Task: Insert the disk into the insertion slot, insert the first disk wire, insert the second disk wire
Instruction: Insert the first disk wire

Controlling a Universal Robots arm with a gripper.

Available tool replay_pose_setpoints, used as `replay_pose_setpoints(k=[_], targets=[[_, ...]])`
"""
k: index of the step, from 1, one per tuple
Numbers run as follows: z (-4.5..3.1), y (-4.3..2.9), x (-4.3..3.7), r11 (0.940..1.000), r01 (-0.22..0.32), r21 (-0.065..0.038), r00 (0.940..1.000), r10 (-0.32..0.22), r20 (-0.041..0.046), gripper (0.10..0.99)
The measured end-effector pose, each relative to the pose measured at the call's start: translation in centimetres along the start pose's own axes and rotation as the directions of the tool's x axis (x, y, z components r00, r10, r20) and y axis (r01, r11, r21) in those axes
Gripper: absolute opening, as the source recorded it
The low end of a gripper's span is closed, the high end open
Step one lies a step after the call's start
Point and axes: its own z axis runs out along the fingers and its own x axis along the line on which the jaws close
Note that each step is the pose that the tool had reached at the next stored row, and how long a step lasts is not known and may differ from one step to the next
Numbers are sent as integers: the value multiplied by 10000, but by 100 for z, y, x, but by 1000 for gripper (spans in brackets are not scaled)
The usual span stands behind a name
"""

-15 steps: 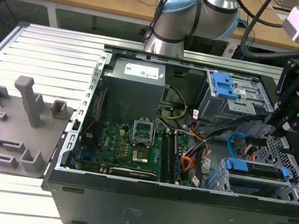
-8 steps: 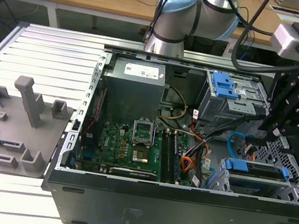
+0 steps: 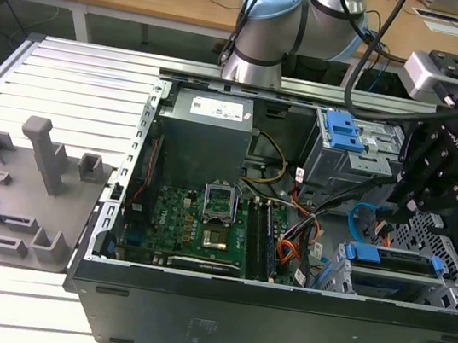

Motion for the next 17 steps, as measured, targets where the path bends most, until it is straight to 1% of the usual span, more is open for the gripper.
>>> replay_pose_setpoints(k=[2, 4, 9, 10, 11, 12, 17], targets=[[20, -5, -3, 10000, -1, 1, 10000, 1, -42, 302], [39, -10, -4, 10000, -3, 1, 10000, 3, -66, 302], [39, -11, -4, 10000, -3, 1, 10000, 3, -76, 302], [39, -11, -4, 10000, -3, 1, 10000, 3, -78, 286], [39, -11, -4, 10000, -3, 1, 10000, 3, -80, 157], [39, -11, -4, 10000, -4, 2, 10000, 4, -81, 102], [39, -11, -4, 10000, -4, 1, 10000, 4, -89, 106]])
